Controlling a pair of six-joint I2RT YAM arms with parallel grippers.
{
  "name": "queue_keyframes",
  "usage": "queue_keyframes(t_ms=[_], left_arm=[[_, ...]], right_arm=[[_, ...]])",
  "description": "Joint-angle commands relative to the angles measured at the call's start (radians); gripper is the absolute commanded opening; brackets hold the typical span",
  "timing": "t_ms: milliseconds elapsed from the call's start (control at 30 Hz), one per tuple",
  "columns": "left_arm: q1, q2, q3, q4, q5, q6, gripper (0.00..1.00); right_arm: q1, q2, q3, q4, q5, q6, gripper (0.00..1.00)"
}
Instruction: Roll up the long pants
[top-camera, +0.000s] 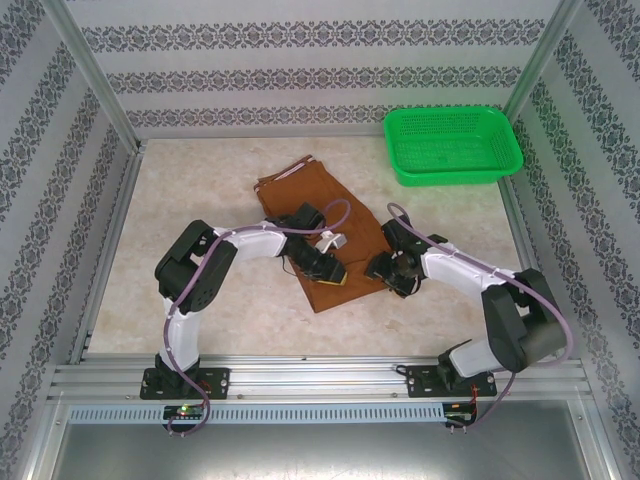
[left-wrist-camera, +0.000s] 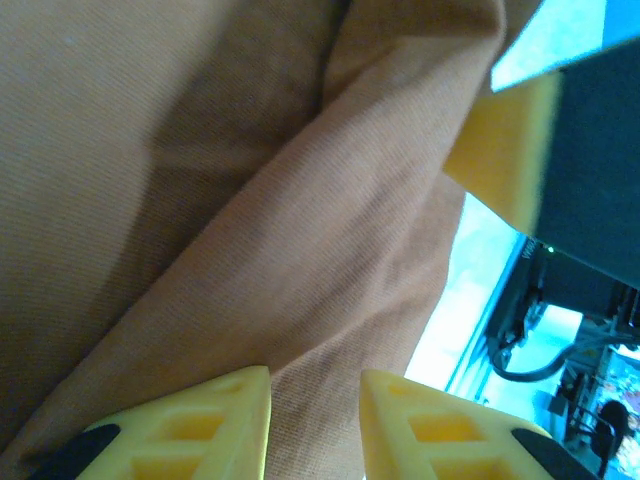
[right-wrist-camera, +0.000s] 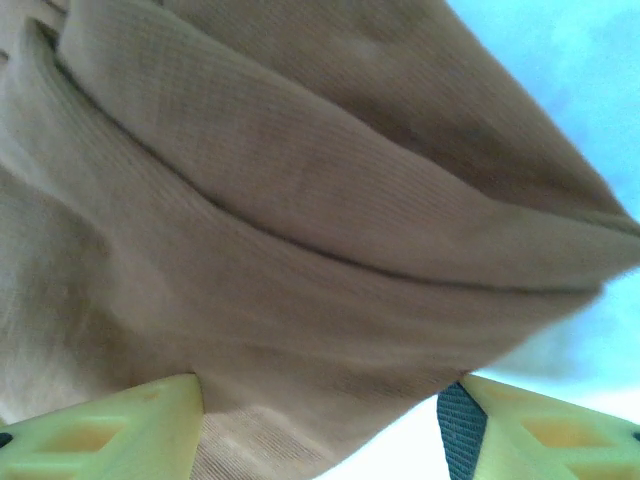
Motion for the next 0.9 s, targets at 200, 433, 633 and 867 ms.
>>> queue_keyframes(t_ms=[200, 433, 633, 867], left_arm=[[-0.031, 0.024, -0.031, -0.079, 0.056, 0.043, 0.3], [-0.112, -0.205, -0.071, -0.177, -0.558, 0.245, 0.34], [-0.361, -0.423, -0.227, -0.075, -1.166, 0.393, 0.41], [-0.527, -0.366, -0.281, -0.01, -1.349, 0.461, 0.51]], right_arm=[[0.009, 0.179, -0.037, 0.155, -0.021, 0.056, 0.61], [0.009, 0.134, -0.087, 0.189, -0.046, 0.07, 0.0], [0.009, 0.05, -0.097, 0.139, -0.018, 0.072, 0.0], [0.016, 0.033, -0.099, 0.134, -0.038, 0.054, 0.0]])
